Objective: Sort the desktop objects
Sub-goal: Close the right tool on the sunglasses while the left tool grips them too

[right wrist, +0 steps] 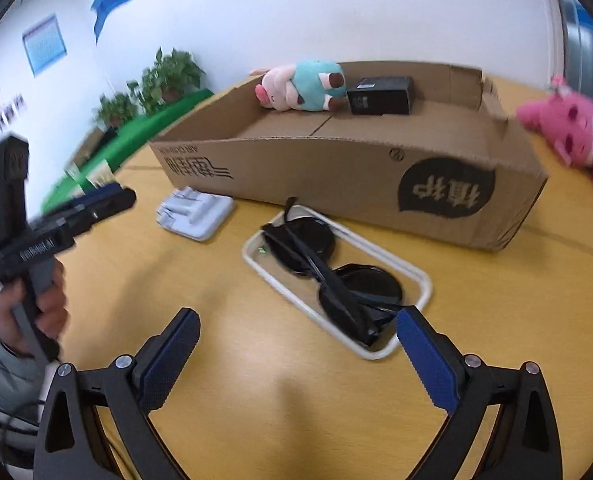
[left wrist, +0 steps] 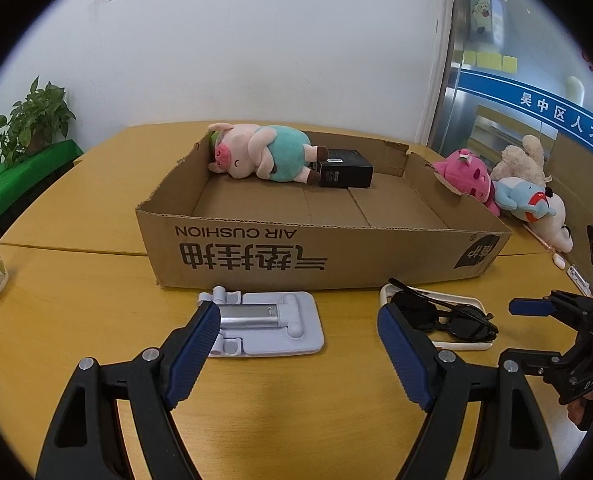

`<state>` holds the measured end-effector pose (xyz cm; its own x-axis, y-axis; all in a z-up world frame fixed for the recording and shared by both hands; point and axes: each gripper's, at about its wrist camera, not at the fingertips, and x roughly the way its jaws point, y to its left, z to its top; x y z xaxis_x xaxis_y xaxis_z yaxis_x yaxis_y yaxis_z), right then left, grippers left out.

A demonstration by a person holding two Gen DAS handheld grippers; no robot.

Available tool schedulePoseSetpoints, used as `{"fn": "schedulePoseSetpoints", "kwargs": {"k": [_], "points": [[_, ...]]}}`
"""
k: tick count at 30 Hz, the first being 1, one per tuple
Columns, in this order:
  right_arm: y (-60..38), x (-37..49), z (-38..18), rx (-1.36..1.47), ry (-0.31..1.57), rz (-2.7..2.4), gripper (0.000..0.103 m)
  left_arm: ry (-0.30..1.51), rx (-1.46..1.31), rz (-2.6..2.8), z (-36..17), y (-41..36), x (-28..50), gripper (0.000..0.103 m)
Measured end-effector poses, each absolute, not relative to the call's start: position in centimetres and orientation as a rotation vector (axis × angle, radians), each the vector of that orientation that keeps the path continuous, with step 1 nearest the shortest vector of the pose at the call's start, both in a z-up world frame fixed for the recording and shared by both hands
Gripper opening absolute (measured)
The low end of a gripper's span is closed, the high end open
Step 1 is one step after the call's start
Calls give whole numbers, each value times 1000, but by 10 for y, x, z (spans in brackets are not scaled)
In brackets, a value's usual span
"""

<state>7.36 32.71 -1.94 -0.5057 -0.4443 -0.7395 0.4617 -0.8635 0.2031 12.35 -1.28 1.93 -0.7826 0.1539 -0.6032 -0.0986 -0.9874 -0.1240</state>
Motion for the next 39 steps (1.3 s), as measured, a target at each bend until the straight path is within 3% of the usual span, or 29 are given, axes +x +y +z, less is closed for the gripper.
{"fn": "schedulePoseSetpoints", "kwargs": {"k": [2,4,7,11,19,27,32,37,39], "points": [[322,68,-16,1148,94,-2348,96,-139,-976,2825,18,-10,123,81],[314,61,-12,1127,164,-2341,82,-130,-975,2821,19,-6,125,81],[306,43,-17,1152,233,-2301,44,-122,-978,2824,19,-4,128,81],[304,21,-38,1258,266,-2226,23,-124,-978,2825,19,-4,129,81],[306,21,-45,1299,235,-2238,17,-214,-1012,2731,15,4,113,81],[307,47,-24,1192,-9,-2309,8,-548,-1175,2315,-8,31,67,79],[308,62,-29,1208,-92,-2332,8,-571,-1213,2217,-21,56,59,78],[311,67,-41,1226,-164,-2312,8,-622,-1318,2096,-41,66,51,47],[311,68,-41,1222,-177,-2307,8,-643,-1335,2070,-46,67,50,39]]}}
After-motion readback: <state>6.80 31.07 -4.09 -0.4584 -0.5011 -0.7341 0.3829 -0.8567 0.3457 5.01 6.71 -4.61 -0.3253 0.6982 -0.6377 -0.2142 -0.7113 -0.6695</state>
